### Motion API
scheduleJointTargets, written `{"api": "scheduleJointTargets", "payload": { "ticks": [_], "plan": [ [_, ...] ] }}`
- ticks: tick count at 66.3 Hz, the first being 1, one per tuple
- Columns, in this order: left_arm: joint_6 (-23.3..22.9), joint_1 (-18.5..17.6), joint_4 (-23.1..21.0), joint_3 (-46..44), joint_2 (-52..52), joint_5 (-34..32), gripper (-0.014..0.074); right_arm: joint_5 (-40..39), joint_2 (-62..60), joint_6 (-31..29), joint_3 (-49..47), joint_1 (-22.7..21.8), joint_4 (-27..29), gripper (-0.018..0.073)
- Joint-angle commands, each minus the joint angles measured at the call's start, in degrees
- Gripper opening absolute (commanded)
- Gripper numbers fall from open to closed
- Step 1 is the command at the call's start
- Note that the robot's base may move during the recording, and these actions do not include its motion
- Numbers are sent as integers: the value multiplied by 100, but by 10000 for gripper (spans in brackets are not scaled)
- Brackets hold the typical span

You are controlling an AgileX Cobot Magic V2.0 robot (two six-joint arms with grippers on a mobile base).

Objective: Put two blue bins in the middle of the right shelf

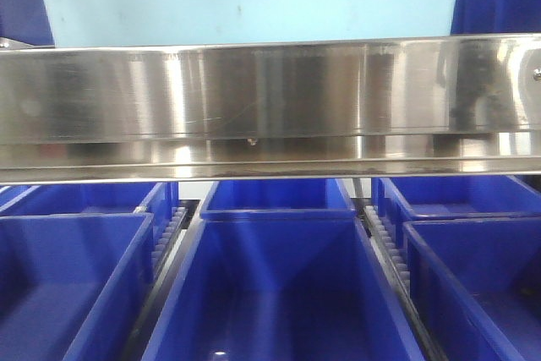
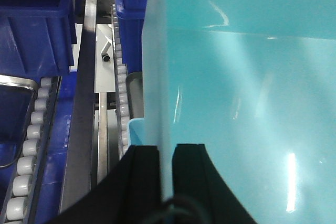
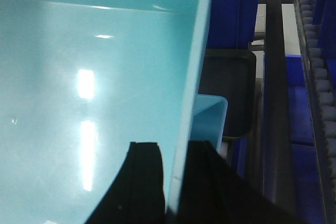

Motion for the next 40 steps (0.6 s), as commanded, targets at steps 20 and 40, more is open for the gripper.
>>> {"api": "scheduleJointTargets", "payload": {
  "ticks": [20,40],
  "plan": [
    [8,25,256,-69,-77,-273,-111,-77,-84,-158,-66,-36,-164,-166],
    [8,25,256,-69,-77,-273,-111,-89,-84,-158,-66,-36,-164,-166]
  ]
}}
